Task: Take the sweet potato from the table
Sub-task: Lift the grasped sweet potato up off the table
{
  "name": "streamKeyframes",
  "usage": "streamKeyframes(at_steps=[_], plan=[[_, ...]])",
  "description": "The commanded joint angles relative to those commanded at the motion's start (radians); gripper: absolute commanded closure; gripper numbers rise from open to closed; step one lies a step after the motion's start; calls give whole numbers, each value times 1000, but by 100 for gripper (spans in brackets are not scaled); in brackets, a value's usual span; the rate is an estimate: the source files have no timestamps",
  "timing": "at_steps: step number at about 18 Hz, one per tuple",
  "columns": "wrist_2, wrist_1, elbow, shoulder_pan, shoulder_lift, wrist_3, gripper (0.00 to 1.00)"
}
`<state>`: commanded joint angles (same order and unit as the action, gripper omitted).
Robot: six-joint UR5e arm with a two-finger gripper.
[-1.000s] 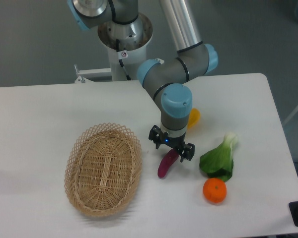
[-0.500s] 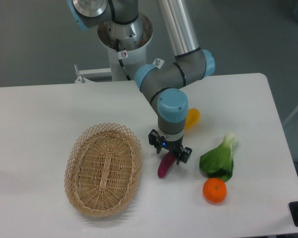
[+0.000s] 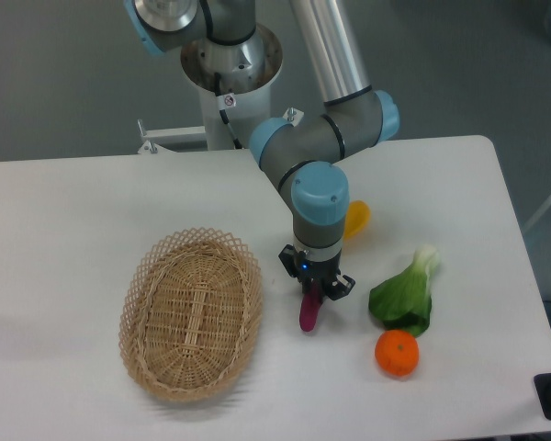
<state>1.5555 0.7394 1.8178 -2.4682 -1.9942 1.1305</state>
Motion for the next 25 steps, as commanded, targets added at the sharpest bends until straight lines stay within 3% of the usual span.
streamKeyframes(at_steps=[16,20,25], plan=[[-26,24,-27,-9,55,5,89],[-38,112,-104,-11,86,5,89],[-57,297,-231,-22,127,3,89]])
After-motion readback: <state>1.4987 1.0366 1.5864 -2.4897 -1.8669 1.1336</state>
